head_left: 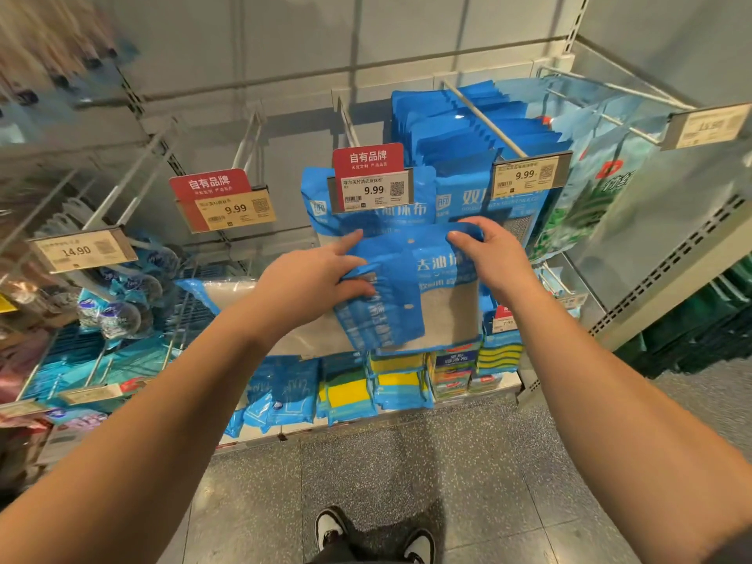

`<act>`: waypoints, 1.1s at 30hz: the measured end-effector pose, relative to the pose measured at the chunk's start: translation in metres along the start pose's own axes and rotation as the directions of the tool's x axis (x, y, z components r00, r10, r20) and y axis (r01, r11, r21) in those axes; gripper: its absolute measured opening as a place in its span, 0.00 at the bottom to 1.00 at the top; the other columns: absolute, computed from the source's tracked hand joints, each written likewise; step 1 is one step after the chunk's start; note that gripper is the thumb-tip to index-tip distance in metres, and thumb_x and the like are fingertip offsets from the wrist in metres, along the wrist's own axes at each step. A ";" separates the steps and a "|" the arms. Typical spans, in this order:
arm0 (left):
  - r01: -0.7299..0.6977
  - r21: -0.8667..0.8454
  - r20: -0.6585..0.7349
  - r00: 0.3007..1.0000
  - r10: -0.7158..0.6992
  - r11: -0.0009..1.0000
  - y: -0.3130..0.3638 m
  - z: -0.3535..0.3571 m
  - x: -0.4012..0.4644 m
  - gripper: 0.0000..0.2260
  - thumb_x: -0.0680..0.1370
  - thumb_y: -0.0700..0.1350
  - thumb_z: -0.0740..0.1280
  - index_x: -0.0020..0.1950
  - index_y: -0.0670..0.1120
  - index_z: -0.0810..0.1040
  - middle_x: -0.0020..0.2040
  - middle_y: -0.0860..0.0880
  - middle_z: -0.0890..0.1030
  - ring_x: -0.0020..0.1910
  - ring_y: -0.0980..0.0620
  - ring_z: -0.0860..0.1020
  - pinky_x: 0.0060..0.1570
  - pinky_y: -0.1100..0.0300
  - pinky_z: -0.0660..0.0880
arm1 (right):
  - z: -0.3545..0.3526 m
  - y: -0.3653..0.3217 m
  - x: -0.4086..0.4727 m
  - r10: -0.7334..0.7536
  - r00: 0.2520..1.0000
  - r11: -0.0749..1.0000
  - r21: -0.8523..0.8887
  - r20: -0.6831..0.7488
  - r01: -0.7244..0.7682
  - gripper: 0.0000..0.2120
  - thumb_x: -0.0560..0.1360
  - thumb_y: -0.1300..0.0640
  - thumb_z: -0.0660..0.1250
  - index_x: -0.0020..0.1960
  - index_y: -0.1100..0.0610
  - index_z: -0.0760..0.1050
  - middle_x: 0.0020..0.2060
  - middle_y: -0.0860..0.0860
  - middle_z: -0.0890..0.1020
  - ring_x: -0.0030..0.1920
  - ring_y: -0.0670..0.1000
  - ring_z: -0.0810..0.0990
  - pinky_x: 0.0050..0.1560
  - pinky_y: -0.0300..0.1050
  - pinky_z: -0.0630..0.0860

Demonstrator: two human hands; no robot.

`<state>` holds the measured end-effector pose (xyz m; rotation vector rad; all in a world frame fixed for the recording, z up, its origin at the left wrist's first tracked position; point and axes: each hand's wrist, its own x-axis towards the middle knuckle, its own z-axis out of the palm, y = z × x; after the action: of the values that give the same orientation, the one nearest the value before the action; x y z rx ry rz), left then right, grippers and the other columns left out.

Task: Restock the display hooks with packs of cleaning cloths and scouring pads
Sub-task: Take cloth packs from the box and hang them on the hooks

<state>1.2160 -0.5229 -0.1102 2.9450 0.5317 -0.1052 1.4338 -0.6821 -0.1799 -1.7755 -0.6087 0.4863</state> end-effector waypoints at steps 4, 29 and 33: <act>0.022 -0.008 -0.098 0.995 -0.022 1.000 0.004 -0.009 0.010 0.17 0.80 0.62 0.62 0.65 0.59 0.78 0.82 0.58 0.54 0.64 0.44 0.78 0.53 0.50 0.75 | 0.009 -0.011 0.004 -0.014 0.999 0.999 0.039 0.029 0.013 0.05 0.79 0.51 0.67 0.55 0.47 0.78 0.46 0.38 0.81 0.44 0.35 0.79 0.43 0.36 0.72; -0.098 -0.018 -0.248 0.965 0.091 0.995 -0.007 -0.034 0.002 0.21 0.79 0.61 0.63 0.71 0.56 0.77 0.82 0.56 0.55 0.63 0.41 0.78 0.53 0.45 0.77 | 0.055 -0.037 0.053 -0.017 1.000 0.983 0.181 0.016 0.014 0.33 0.66 0.34 0.70 0.65 0.52 0.77 0.59 0.49 0.82 0.61 0.52 0.81 0.63 0.59 0.77; -0.099 -0.022 -0.246 0.965 0.091 0.995 -0.007 -0.033 0.002 0.19 0.80 0.59 0.63 0.69 0.56 0.79 0.82 0.55 0.56 0.62 0.42 0.79 0.51 0.48 0.76 | 0.059 -0.022 0.072 -0.008 1.000 0.975 0.223 0.003 0.007 0.37 0.64 0.32 0.72 0.66 0.52 0.76 0.60 0.48 0.83 0.60 0.53 0.81 0.62 0.60 0.77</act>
<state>1.2163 -0.5105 -0.0789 2.9606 0.4157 0.2791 1.4504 -0.5880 -0.1765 -1.5588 -0.5409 0.5321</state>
